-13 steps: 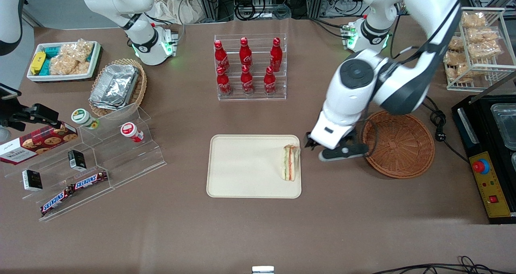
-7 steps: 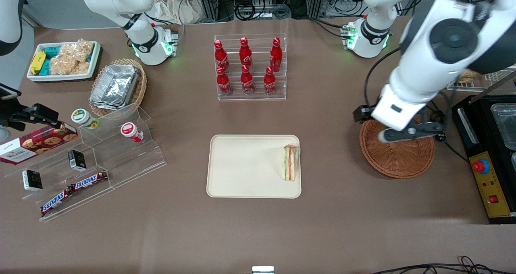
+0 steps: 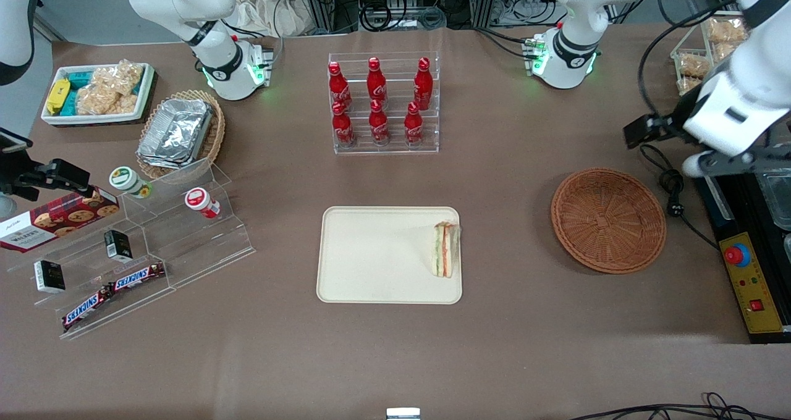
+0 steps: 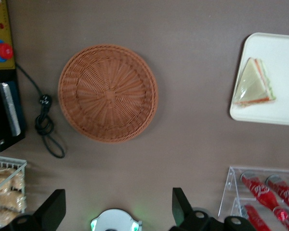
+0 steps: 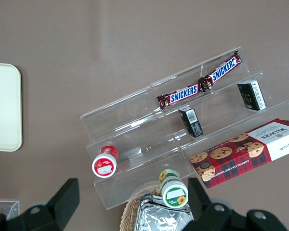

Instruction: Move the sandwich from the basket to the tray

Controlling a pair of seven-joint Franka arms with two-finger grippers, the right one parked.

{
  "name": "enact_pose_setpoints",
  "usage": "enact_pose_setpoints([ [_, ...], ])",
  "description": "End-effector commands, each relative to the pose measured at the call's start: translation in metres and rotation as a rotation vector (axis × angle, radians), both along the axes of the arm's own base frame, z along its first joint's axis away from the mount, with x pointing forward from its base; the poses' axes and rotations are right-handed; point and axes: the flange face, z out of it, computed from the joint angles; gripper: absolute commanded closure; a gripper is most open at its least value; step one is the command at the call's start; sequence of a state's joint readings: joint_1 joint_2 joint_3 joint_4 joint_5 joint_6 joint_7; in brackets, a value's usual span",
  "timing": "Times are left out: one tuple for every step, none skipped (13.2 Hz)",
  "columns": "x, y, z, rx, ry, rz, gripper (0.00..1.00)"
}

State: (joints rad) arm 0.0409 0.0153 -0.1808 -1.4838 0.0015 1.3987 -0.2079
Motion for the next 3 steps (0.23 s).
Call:
enact_pose_setpoints([
  [-0.015, 0.0009, 0.0018, -0.008, 0.009, -0.023, 0.01],
  [-0.0122, -0.0006, 0.0033, -0.009, 0.004, -0.029, 0.01],
  [-0.012, 0.0006, 0.004, -0.012, 0.003, -0.026, 0.01],
])
